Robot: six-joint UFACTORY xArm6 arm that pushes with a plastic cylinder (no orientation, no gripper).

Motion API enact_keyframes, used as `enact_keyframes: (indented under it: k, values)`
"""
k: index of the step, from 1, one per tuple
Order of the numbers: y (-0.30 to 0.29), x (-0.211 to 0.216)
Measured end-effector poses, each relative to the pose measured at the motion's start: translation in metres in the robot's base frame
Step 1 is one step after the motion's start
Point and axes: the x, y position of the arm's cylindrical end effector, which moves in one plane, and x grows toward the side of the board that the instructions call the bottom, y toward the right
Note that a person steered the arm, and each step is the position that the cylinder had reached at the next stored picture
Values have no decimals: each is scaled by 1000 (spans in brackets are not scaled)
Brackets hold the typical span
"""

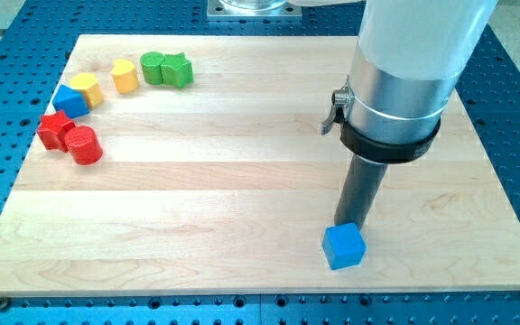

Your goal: Slide the blue cube to the bottom right corner

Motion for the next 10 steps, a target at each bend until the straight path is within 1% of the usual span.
enact_keyframes:
  k: [1, 2, 4, 5, 6, 7, 8, 9, 10]
  values:
    - [4, -5]
    - [25, -5]
    - [13, -4]
    - [-25, -18]
    - [-85, -2]
    - [-48, 39]
    - [27, 38]
    - [41, 37]
    - [76, 37]
